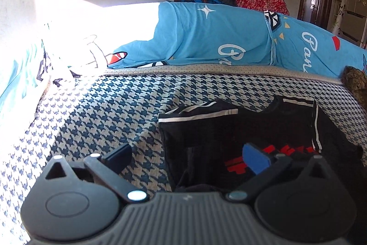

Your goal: Fold clothes

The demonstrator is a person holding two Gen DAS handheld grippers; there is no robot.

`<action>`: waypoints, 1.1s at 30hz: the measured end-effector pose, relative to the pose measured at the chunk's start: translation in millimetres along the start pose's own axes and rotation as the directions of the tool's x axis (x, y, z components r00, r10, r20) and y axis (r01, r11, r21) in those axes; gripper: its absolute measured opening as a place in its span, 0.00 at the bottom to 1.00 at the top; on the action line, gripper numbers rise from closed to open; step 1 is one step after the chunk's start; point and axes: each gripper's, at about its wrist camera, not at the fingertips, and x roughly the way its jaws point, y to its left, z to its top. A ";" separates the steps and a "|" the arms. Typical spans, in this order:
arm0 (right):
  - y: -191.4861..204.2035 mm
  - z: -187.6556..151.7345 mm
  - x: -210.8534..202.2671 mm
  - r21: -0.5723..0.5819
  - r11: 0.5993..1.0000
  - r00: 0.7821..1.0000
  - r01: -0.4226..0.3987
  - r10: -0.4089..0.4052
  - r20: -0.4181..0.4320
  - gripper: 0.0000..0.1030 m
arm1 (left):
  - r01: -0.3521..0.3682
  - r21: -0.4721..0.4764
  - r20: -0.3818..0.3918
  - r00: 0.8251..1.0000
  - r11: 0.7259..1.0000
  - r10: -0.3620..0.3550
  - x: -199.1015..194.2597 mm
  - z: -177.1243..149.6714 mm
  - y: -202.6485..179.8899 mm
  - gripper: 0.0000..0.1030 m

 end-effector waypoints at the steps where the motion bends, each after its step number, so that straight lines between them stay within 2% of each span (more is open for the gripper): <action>1: -1.9 3.1 3.1 0.006 1.000 1.000 0.002 -0.002 0.001 0.38 | 0.000 -0.011 -0.003 1.000 1.000 0.000 3.6 2.3 0.7 1.00; 11: -23.4 25.6 26.7 0.080 0.997 1.000 0.024 -0.025 0.009 0.38 | -0.017 -0.121 -0.004 1.000 0.993 0.017 41.0 31.4 12.1 1.00; 16: -33.6 34.1 39.5 0.122 0.992 0.999 0.039 -0.042 0.022 0.39 | 0.004 -0.193 0.003 1.000 0.981 -0.003 57.8 48.3 16.6 1.00; 21: -41.0 46.1 53.5 0.158 0.986 0.997 0.057 -0.064 0.041 0.39 | 0.002 -0.215 -0.061 0.998 0.977 -0.016 87.5 51.4 22.6 1.00; 24: -45.3 54.4 63.9 0.183 0.982 0.997 0.052 -0.063 0.055 0.45 | 0.016 -0.249 -0.072 0.997 0.968 -0.035 98.8 53.2 30.2 1.00; 28: -49.3 66.8 80.0 0.192 0.980 0.995 0.055 -0.070 0.071 0.48 | 0.013 -0.256 -0.094 0.995 0.967 -0.039 111.9 56.6 39.2 1.00; 33: -58.5 79.9 106.0 0.226 0.972 0.994 0.064 -0.081 0.070 0.53 | 0.037 -0.328 -0.128 0.988 0.944 -0.083 125.5 59.0 52.5 1.00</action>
